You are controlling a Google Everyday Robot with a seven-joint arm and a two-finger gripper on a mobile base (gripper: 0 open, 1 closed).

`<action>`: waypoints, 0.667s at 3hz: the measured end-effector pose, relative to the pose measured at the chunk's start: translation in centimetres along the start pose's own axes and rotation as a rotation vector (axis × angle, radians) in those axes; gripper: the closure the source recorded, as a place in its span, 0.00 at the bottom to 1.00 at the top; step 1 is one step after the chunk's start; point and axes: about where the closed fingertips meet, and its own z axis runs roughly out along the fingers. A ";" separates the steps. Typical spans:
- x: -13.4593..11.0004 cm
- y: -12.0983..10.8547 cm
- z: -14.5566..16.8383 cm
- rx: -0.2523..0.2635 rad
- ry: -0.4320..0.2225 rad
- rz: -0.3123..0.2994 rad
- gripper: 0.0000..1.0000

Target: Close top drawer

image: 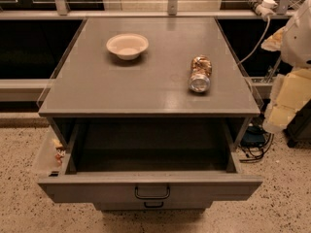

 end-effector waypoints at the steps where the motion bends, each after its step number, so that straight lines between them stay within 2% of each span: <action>1: 0.0 0.0 0.0 0.000 0.000 0.000 0.00; 2: 0.2 1.4 1.0 -0.016 -0.038 0.010 0.00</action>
Offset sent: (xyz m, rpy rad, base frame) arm -0.0284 0.0063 -0.0402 0.1111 0.0384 0.0081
